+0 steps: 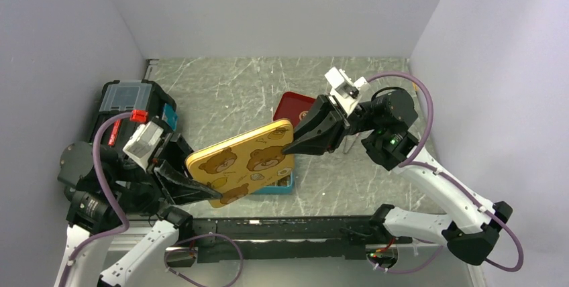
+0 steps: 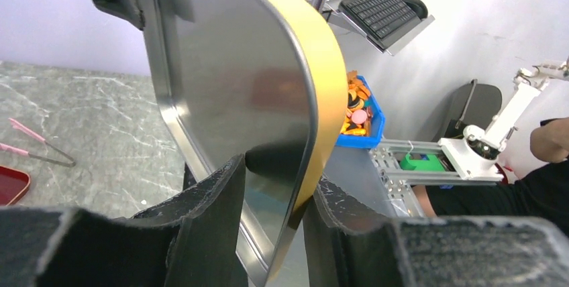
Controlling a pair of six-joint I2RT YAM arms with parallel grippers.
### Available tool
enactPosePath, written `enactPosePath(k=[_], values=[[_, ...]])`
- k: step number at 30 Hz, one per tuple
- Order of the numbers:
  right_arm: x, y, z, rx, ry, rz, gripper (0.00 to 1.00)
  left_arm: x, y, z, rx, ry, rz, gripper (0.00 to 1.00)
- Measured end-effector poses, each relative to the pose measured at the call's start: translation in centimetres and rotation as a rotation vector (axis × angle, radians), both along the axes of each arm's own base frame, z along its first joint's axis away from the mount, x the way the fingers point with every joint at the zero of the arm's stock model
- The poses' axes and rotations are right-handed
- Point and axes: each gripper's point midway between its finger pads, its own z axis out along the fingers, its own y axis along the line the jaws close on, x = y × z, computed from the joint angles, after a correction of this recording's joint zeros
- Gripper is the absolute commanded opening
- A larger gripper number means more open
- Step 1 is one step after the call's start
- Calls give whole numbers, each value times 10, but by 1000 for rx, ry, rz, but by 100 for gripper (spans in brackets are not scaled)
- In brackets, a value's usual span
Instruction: Pack the cookies
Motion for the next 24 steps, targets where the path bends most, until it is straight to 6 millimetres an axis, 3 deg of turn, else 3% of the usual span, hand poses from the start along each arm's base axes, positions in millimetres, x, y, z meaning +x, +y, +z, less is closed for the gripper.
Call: enactPosePath(k=[16,24], values=[[2,-5,-12,-55,20,-68,0,53,-11,-4,38,59,211,53],[10,-5,-27,-111,51,-132,0,97,-8,-6,58,70,429,60]])
